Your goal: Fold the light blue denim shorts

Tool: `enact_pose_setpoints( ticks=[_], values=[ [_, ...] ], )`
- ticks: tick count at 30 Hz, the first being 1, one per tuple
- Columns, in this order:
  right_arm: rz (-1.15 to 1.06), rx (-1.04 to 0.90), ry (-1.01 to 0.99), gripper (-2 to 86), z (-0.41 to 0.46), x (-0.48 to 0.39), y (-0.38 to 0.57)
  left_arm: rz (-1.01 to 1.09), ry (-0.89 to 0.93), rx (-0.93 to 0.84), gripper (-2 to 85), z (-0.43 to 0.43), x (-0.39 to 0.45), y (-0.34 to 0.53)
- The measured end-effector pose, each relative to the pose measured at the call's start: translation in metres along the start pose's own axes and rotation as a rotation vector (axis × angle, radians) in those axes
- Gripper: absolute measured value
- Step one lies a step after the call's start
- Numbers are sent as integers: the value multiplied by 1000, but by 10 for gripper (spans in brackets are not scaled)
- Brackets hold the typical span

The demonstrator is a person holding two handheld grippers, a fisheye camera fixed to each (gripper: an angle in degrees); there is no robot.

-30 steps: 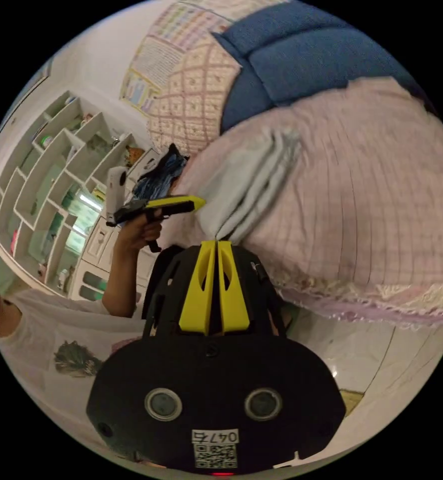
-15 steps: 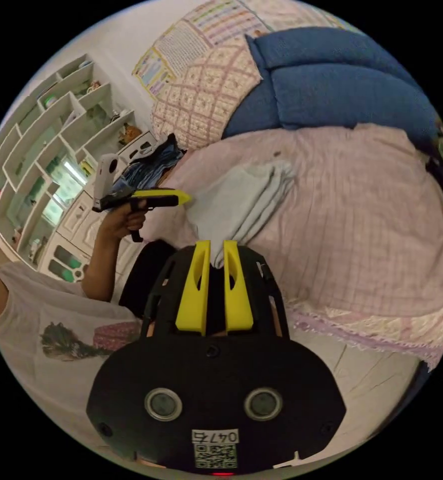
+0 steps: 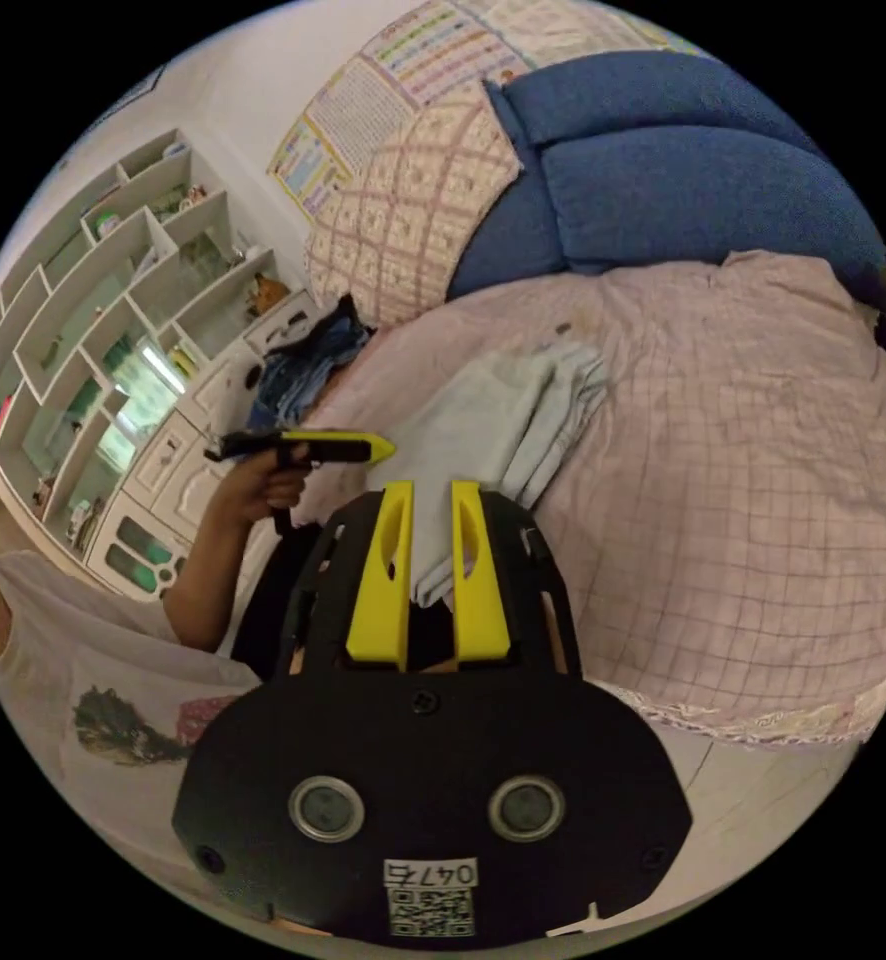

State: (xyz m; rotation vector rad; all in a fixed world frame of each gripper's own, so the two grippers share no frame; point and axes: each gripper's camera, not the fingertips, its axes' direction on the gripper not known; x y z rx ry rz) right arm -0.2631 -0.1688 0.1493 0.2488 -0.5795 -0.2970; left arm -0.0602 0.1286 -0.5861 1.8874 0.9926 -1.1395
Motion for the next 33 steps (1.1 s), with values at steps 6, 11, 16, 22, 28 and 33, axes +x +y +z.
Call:
enact_pose_setpoints(
  ticks=[6, 11, 16, 22, 28, 33],
  values=[
    [137, 72, 189, 118, -41, 60, -2, 38, -73, -6, -10, -27, 28, -10],
    [229, -17, 121, 117, -37, 107, 3, 79, -110, 8, -10, -64, 50, -1],
    [305, -3, 61, 45, -69, 137, 23, 29, -119, 61, -10, -112, 51, 19],
    [82, 138, 11, 10, -175, 103, 57, -14, -91, 108, -10, -143, 58, 32],
    [-60, 259, 203, 8, -370, 83, 128, 16, -63, 100, -10, -143, 83, 24],
    [95, 344, 591, 7, -578, 109, 233, 43, -70, 35, -10, -112, 111, 11]
  ],
)
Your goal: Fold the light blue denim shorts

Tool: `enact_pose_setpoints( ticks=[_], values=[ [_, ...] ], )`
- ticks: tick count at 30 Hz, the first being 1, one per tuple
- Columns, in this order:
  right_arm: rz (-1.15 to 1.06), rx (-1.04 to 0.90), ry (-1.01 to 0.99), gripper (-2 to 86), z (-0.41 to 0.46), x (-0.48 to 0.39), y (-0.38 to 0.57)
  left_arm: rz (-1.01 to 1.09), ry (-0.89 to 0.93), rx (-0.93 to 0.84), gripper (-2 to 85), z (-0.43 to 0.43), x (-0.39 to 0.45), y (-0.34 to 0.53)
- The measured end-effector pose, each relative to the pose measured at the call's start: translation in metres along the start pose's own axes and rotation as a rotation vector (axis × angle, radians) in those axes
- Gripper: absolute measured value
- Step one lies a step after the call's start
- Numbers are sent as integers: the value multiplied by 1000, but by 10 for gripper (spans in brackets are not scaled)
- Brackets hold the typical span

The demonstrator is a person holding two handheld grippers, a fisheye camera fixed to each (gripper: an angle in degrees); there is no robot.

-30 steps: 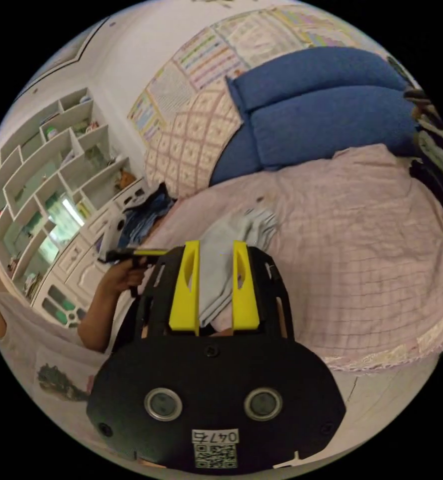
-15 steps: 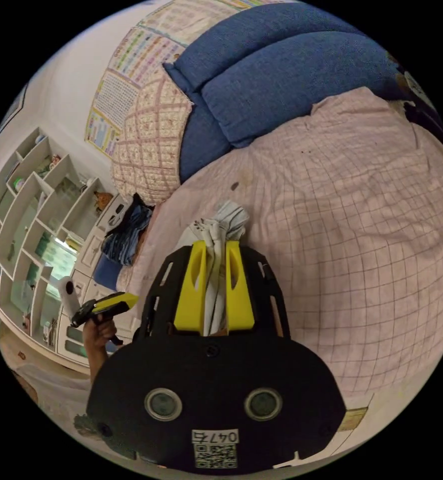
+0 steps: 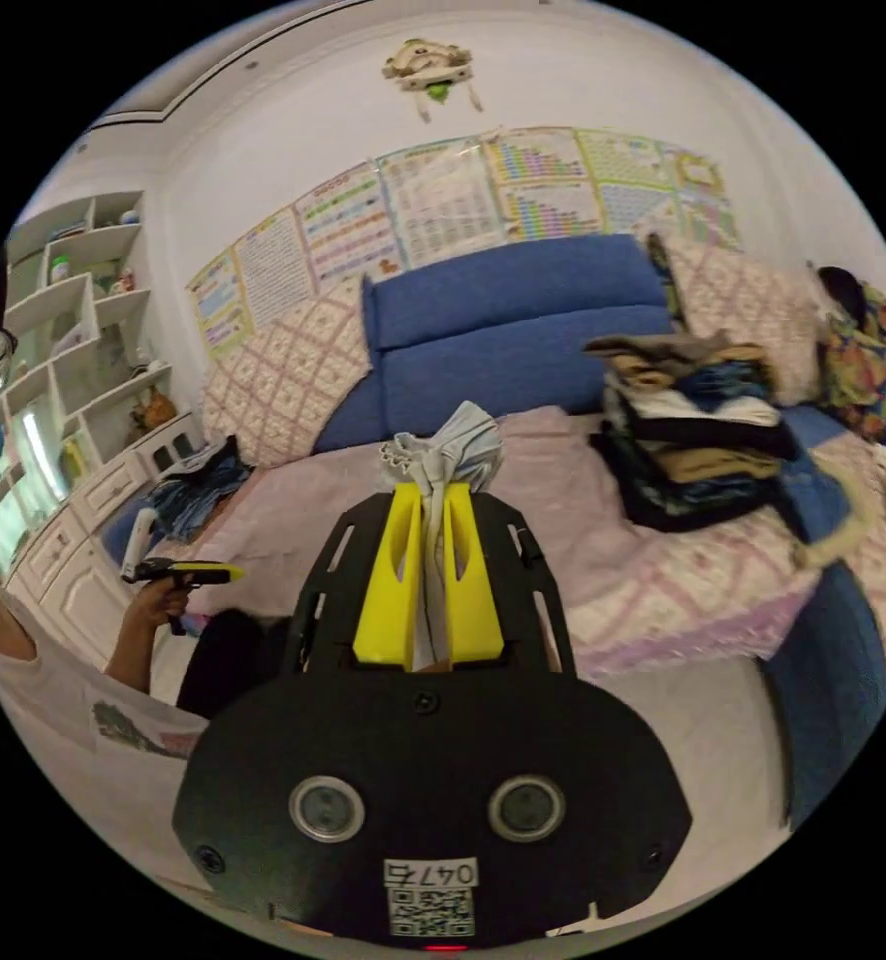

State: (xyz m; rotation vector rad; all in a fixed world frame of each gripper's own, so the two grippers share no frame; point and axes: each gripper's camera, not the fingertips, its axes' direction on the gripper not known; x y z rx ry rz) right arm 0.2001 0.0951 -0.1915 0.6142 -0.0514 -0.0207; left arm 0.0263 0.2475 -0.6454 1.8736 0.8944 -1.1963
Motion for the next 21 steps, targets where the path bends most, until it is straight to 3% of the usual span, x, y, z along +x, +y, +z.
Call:
enact_pose_setpoints(
  ticks=[6, 9, 15, 21],
  values=[
    [133, 68, 516, 7, -133, 155, 35, 15, 15, -85, -10, 50, 41, -23],
    [201, 141, 625, 8, -164, 237, 37, 57, -13, -125, -10, 69, 70, -42],
    [370, 450, 471, 8, -203, 382, 13, 56, -66, -168, -10, 88, 106, -68],
    [551, 670, 283, 20, -175, 519, -29, -91, -113, -190, -10, 88, 109, -67]
  ],
)
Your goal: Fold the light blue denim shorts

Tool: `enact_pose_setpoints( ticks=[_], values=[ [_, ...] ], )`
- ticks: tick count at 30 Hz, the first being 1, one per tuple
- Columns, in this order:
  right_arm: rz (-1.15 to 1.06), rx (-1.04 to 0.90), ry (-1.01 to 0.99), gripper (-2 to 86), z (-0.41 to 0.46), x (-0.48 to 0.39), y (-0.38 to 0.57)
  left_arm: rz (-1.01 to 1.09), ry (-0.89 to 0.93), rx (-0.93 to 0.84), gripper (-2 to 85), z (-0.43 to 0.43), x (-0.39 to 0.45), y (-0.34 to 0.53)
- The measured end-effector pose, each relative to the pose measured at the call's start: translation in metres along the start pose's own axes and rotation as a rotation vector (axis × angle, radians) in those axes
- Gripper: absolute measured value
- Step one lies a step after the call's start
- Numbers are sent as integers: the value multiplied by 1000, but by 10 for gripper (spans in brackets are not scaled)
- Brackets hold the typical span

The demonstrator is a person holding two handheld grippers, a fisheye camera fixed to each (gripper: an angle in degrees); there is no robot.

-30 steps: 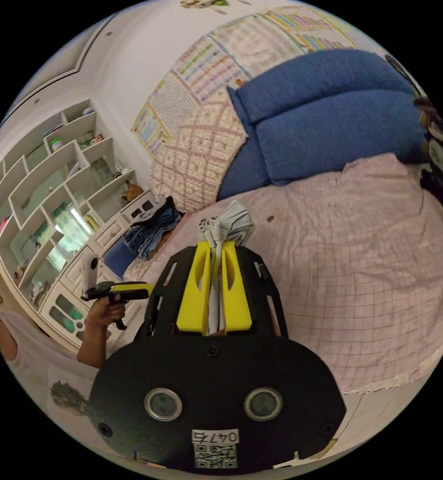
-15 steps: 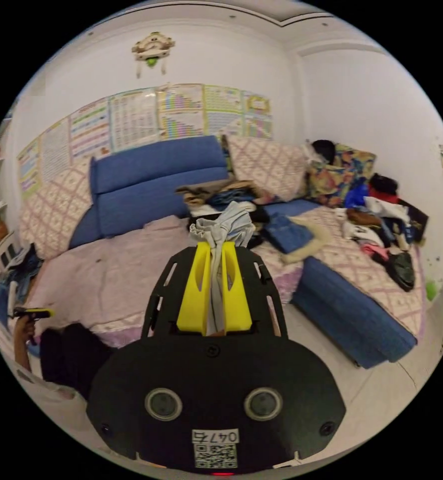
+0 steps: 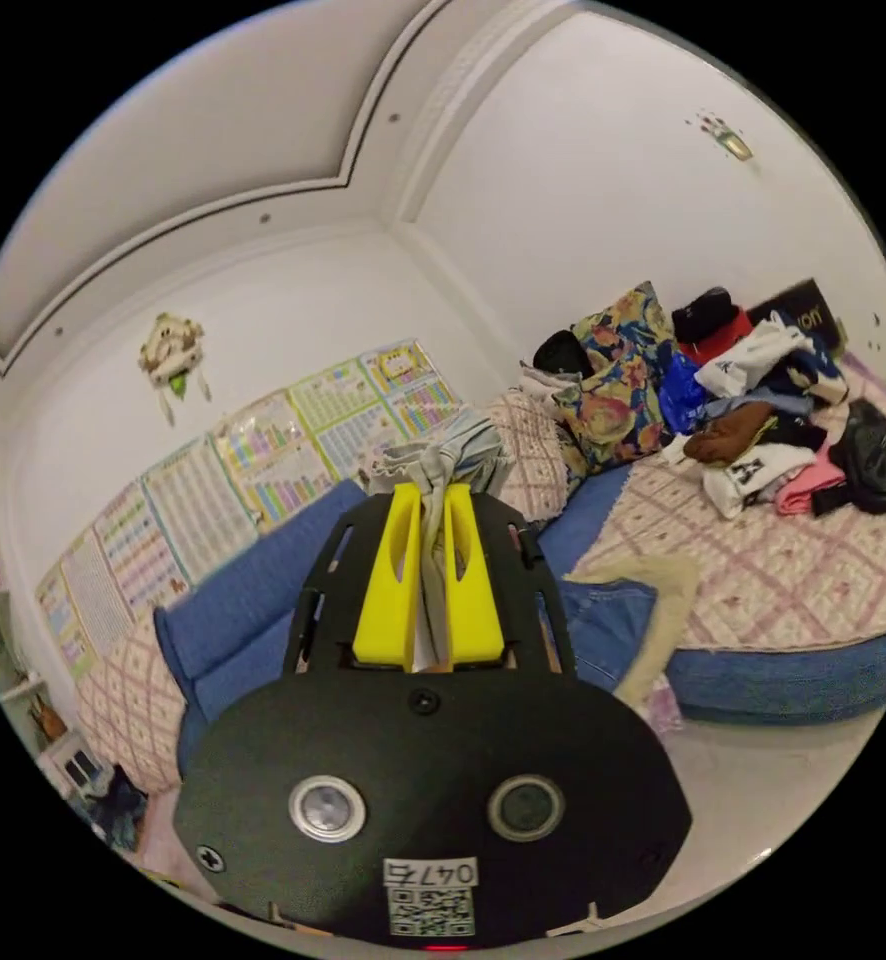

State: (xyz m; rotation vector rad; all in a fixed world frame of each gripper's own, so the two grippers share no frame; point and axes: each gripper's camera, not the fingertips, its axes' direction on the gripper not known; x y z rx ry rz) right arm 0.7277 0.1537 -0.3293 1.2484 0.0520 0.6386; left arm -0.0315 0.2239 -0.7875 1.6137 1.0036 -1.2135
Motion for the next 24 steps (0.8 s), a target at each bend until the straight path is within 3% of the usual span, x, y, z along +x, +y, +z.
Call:
enact_pose_setpoints(
  ticks=[3, 6, 13, 19, 24],
  values=[
    [81, -115, 172, 71, 85, 71, 3, -37, -24, -10, -10, -5, 12, -9],
    [226, -176, 322, 114, 109, 136, 47, -37, -53, -7, -10, -13, 36, -19],
    [-5, -231, 357, 102, 130, 134, 119, -11, -97, 12, -10, -40, 97, -45],
    [-303, -233, 179, 65, 144, 18, 142, 33, -85, 118, -10, -88, 182, -80],
    [-567, -319, -172, -1, 156, -133, 238, 64, -81, 151, -10, -124, 268, -106]
  ],
)
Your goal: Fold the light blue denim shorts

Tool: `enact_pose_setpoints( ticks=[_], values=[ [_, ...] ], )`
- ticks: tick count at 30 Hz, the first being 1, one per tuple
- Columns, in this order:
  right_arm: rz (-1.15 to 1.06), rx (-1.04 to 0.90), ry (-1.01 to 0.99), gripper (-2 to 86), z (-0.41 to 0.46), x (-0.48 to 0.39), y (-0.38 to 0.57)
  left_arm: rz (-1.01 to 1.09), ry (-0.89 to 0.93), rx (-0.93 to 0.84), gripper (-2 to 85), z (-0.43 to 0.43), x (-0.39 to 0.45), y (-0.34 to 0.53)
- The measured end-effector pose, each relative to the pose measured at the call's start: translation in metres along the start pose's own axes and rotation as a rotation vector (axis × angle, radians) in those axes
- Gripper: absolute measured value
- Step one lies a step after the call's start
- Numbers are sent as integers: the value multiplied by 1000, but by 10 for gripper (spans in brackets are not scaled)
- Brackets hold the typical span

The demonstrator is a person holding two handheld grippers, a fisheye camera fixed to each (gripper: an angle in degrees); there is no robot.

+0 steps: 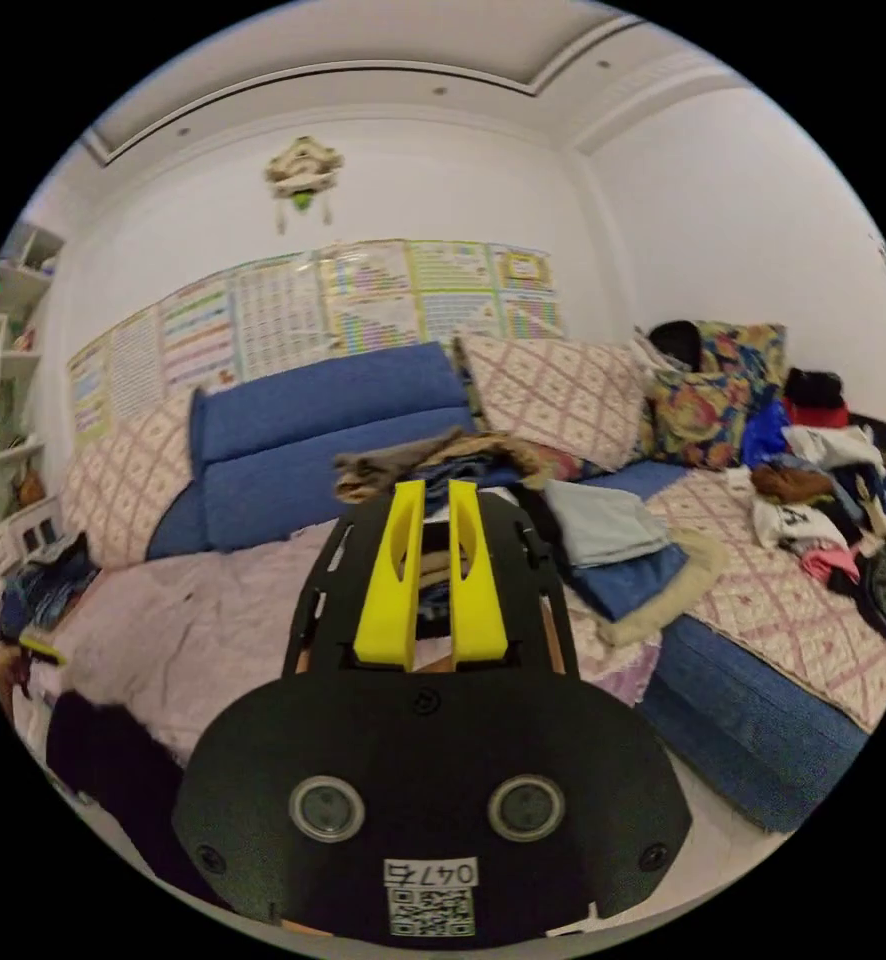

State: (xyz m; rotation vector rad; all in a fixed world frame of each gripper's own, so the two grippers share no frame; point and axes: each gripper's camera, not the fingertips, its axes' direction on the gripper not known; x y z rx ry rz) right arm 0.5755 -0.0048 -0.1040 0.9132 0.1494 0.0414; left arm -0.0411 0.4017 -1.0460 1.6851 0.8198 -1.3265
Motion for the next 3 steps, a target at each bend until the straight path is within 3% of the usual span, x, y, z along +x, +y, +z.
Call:
enact_pose_setpoints(
  ticks=[3],
  values=[
    [-74, 9, -162, -11, 47, -102, 34, -12, 45, 33, -10, -27, 40, -23]
  ],
)
